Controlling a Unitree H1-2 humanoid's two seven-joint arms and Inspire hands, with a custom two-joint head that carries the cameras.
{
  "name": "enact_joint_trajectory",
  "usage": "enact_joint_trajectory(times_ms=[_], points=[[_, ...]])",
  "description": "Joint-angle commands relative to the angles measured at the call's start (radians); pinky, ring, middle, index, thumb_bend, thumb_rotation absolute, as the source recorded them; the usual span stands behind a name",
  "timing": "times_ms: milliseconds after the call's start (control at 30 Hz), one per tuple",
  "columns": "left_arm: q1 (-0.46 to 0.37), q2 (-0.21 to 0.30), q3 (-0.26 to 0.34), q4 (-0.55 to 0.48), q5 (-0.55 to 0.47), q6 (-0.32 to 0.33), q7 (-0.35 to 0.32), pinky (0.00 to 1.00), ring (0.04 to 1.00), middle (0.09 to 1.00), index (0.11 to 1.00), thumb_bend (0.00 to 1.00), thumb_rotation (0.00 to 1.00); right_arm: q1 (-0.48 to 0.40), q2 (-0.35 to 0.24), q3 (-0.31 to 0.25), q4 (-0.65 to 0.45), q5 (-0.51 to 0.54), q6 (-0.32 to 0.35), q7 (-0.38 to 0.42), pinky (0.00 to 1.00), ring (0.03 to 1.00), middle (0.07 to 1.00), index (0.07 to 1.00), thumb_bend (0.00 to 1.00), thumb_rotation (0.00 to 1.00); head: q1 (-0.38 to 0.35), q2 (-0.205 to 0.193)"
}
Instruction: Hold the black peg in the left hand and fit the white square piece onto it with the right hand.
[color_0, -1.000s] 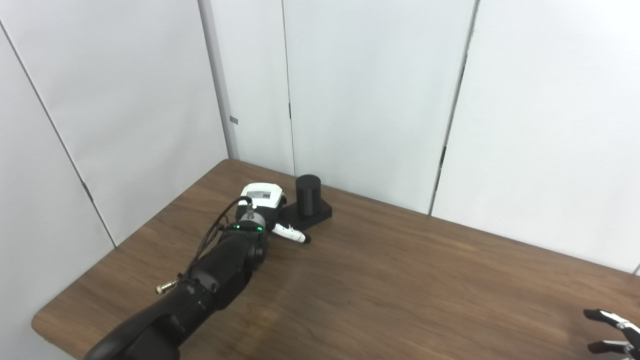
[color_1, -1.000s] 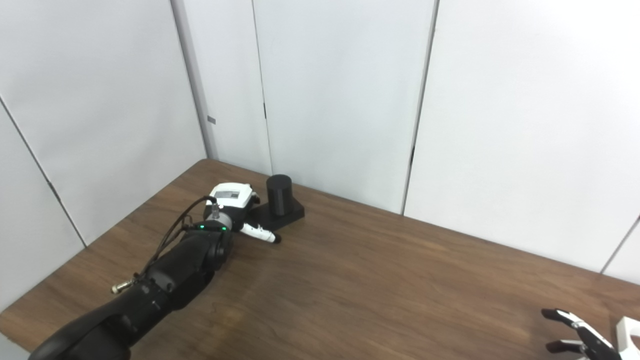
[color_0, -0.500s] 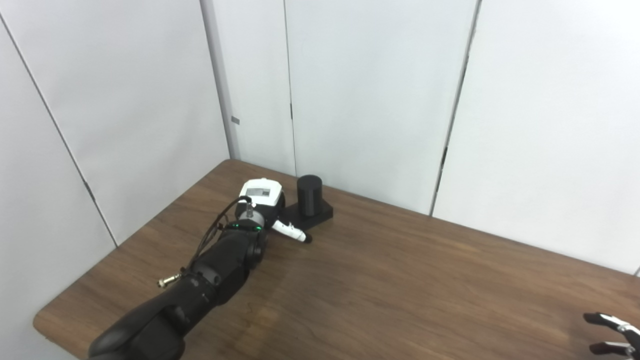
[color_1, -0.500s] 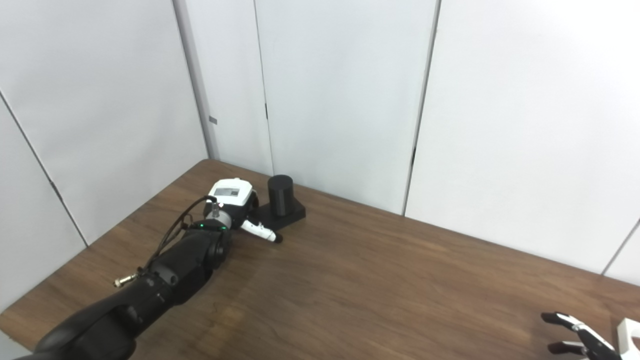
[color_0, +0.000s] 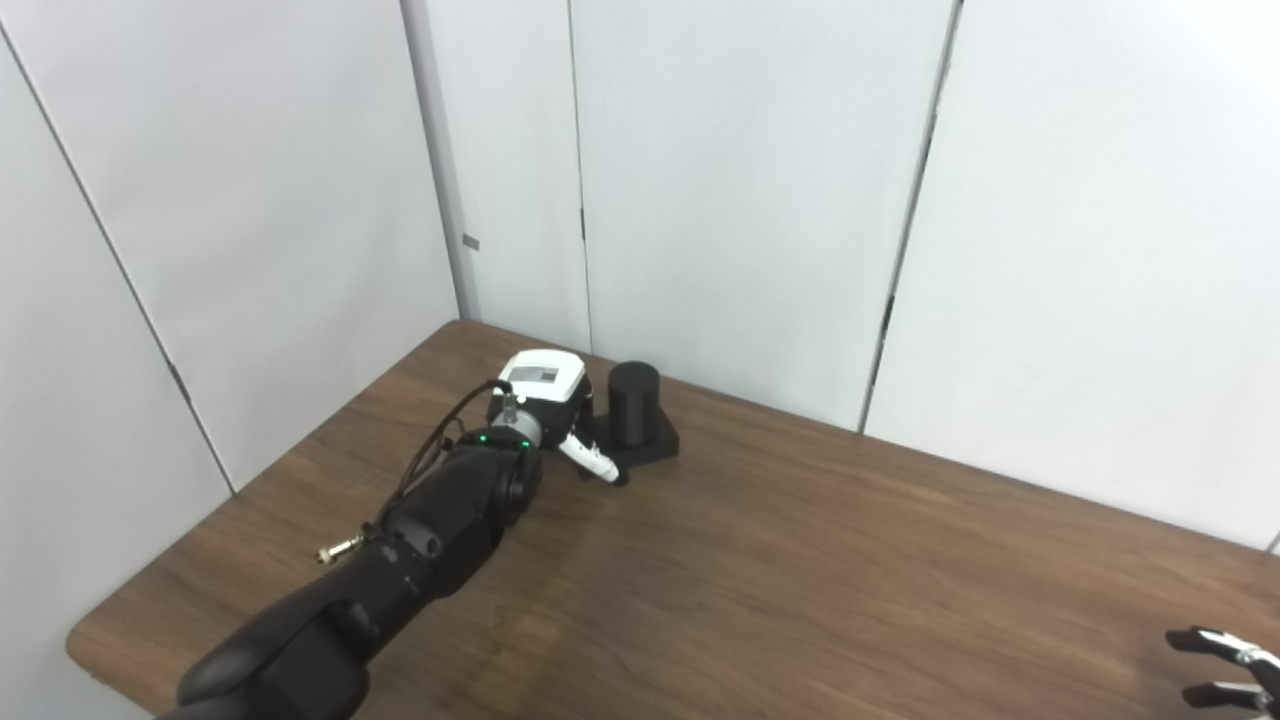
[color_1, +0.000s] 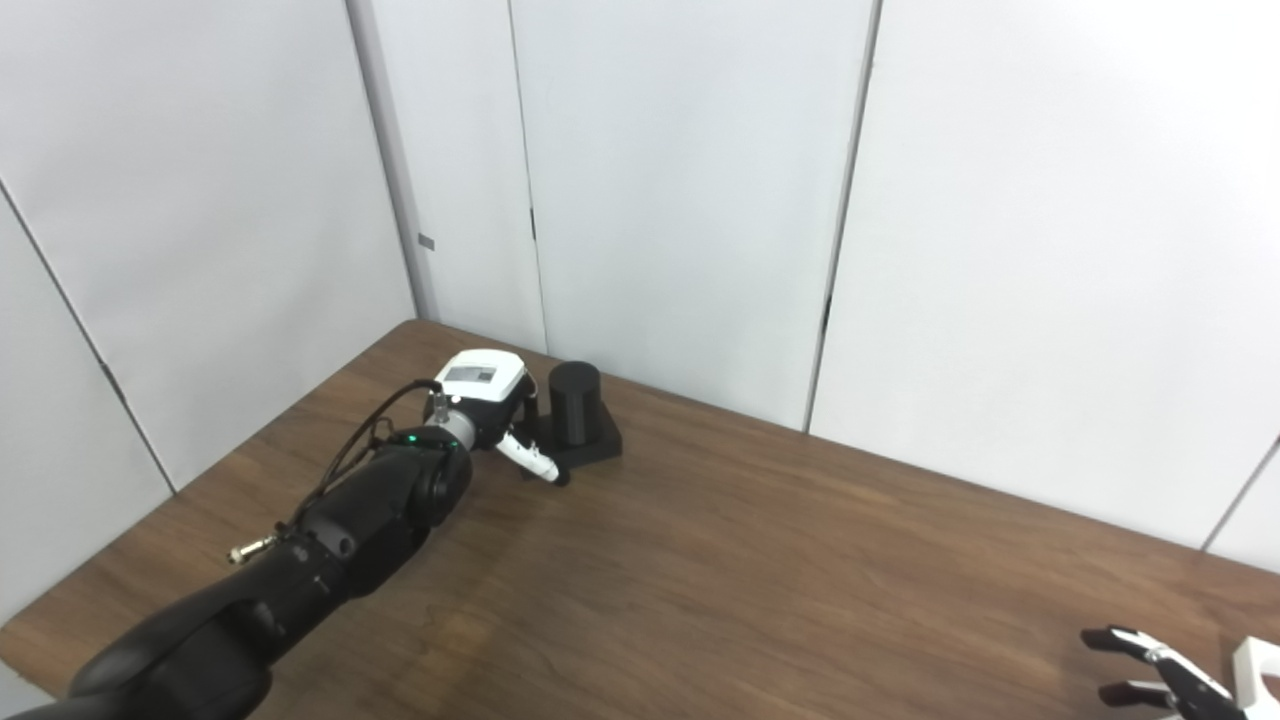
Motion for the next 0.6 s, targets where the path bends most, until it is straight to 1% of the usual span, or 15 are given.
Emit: enact_joint_trajectory(times_ms=[0,167,300,400,500,567], points=[[0.015,-0.002,-0.030,-0.020,-0.005,-0.069,-0.017,0.89,0.928,0.843,0.484,0.52,0.06,-0.032,-0.009,-0.012,-0.041,0.004,-0.021,-0.013,0.46,0.661,0.847,0.739,0.66,0.00,-0.013,0.006],[0.044,0.003,-0.039,-0.066,-0.023,-0.149,-0.011,0.89,0.917,0.849,0.484,0.52,0.06,-0.036,-0.003,-0.010,-0.053,-0.002,-0.002,-0.010,0.48,0.660,0.842,0.737,0.67,0.00,-0.033,0.015],[0.082,-0.006,-0.024,-0.117,-0.061,-0.218,0.007,0.91,0.919,0.857,0.485,0.52,0.06,-0.039,0.004,-0.006,-0.061,-0.007,-0.005,-0.013,0.49,0.664,0.841,0.738,0.68,0.00,-0.051,0.022],[0.109,-0.008,-0.033,-0.153,-0.070,-0.289,0.029,0.88,0.915,0.860,0.485,0.52,0.06,-0.042,0.014,-0.006,-0.072,-0.002,0.017,-0.005,0.52,0.679,0.849,0.742,0.68,0.00,-0.078,0.031],[0.129,-0.010,-0.045,-0.192,-0.070,-0.323,0.014,0.88,0.924,0.876,0.487,0.52,0.06,-0.045,0.021,-0.007,-0.074,0.023,0.025,0.002,0.53,0.691,0.868,0.757,0.67,0.00,-0.109,0.042],[0.144,-0.013,-0.048,-0.216,-0.078,-0.356,0.013,0.89,0.928,0.886,0.489,0.52,0.06,-0.046,0.023,-0.004,-0.079,0.024,0.036,0.003,0.54,0.697,0.875,0.767,0.67,0.00,-0.145,0.055]])
